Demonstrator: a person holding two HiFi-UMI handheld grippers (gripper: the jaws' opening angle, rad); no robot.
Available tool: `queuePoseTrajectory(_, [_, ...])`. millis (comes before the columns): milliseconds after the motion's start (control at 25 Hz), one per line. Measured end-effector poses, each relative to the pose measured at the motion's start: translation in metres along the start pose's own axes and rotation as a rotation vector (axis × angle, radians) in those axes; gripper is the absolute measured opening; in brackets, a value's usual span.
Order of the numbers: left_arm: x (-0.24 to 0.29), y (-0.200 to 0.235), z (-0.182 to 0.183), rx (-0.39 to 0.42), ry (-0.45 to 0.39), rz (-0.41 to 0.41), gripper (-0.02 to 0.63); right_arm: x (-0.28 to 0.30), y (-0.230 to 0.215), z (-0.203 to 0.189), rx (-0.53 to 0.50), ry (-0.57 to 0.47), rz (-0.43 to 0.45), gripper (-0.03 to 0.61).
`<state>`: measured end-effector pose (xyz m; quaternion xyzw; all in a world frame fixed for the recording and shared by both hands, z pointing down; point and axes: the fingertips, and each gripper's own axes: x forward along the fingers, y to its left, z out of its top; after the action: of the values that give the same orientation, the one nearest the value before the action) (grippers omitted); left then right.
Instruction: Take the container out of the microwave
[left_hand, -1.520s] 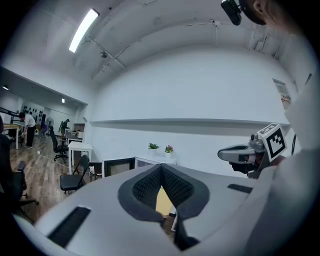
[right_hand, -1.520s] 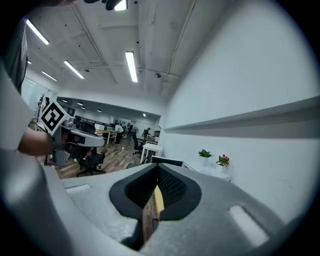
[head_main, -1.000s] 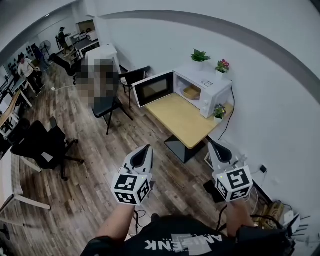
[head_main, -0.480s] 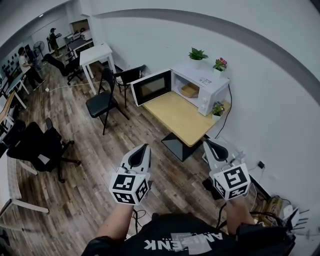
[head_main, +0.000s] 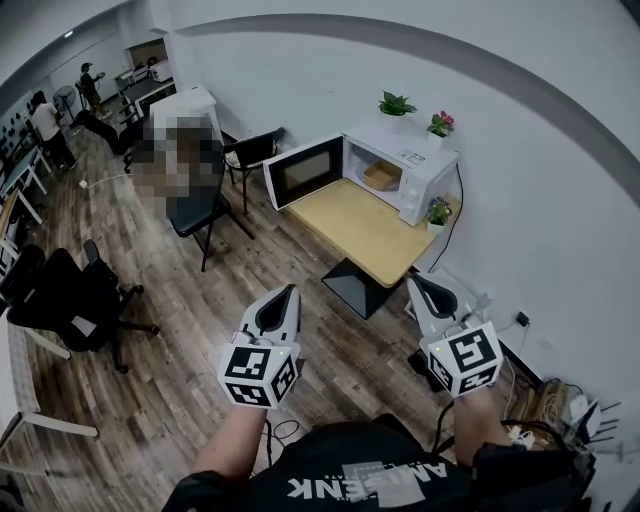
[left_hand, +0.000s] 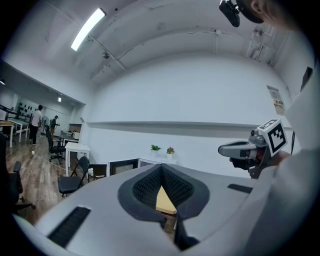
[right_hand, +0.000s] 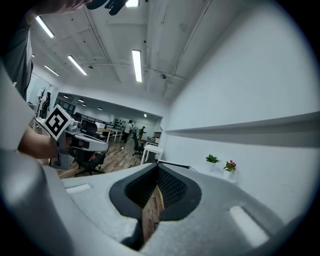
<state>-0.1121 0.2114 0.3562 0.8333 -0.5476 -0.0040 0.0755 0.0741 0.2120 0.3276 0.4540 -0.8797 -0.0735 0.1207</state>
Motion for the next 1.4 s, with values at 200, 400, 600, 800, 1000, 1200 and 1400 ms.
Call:
queuePoseTrajectory(200, [-0.006,0.017,0.000,-0.002,-0.007,0.004,0.002,0.010,0.010,0.005,0.004,0.000,-0.006,0.006])
queuePoseTrajectory(400, [-0.001,0.031,0.000,0.005,-0.008,0.027,0.002,0.031,0.009,0.009,-0.005,-0.010,0.019,0.006])
queuePoseTrajectory(600, [0.009,0.049,-0.001,0.019,0.004,0.067,0.002,0.063,0.002,0.009,0.012,-0.032,0.047,0.006])
queuePoseTrajectory(800, [0.034,0.070,0.007,0.041,0.000,0.125,0.002,0.105,-0.016,0.013,0.022,-0.061,0.086,0.006])
queuePoseTrajectory(1000, [0.081,0.087,0.013,0.053,0.012,0.151,0.002,0.148,-0.043,0.016,0.020,-0.084,0.133,0.006])
queuePoseTrajectory(1200, [0.148,0.099,0.024,0.058,0.018,0.154,0.002,0.193,-0.094,0.011,0.020,-0.079,0.130,0.006])
queuePoseTrajectory(1400, [0.214,0.107,0.029,0.056,0.033,0.129,0.002,0.229,-0.139,-0.004,0.035,-0.056,0.117,0.006])
